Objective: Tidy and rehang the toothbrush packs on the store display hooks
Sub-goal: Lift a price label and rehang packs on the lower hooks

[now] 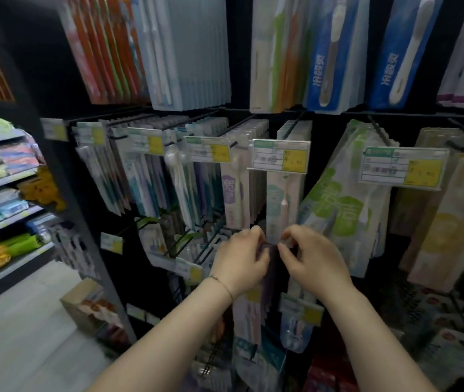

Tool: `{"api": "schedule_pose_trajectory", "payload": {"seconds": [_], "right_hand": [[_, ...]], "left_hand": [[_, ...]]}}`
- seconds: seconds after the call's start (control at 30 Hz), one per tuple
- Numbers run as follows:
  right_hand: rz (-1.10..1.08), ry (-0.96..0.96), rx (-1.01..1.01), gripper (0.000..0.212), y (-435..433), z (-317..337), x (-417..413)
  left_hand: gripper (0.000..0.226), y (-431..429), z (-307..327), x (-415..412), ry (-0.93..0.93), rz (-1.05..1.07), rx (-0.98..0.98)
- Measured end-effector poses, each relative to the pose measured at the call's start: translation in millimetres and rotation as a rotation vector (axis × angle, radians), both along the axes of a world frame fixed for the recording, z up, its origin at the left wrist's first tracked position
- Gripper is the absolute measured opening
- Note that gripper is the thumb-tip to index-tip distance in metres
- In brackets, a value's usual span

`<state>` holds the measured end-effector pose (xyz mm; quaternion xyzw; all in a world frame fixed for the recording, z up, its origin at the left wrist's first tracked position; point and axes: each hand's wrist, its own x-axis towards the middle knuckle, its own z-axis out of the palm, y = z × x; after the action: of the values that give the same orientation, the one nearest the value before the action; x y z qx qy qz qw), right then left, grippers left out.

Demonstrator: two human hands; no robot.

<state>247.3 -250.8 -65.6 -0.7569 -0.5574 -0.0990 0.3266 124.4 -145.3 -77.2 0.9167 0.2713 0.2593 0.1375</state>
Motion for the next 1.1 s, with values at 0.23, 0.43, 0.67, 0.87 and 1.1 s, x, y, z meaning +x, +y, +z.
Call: {"api": "schedule_pose_trajectory", "payload": {"seconds": [0.23, 0.43, 0.67, 0.87, 1.1], "right_hand": [[-0.003, -0.117, -0.095, 0.016, 38, -10, -50], [0.004, -0.141, -0.147, 0.021, 66, -26, -98], [0.012, -0.184, -0.186, 0.019, 93, -45, -150], [0.039, -0.150, -0.252, 0.020, 106, -69, -184], [0.094, -0.039, -0.412, 0.019, 117, -109, -194]], "left_hand": [[0.018, 39, -19, -65, 0.053, 0.021, 0.069], [0.014, 71, -29, -109, 0.129, 0.029, 0.132], [0.015, 93, -45, -154, 0.175, -0.009, 0.135], [0.012, 106, -73, -181, 0.292, -0.011, 0.131], [0.019, 124, -113, -198, 0.428, 0.040, 0.101]]}}
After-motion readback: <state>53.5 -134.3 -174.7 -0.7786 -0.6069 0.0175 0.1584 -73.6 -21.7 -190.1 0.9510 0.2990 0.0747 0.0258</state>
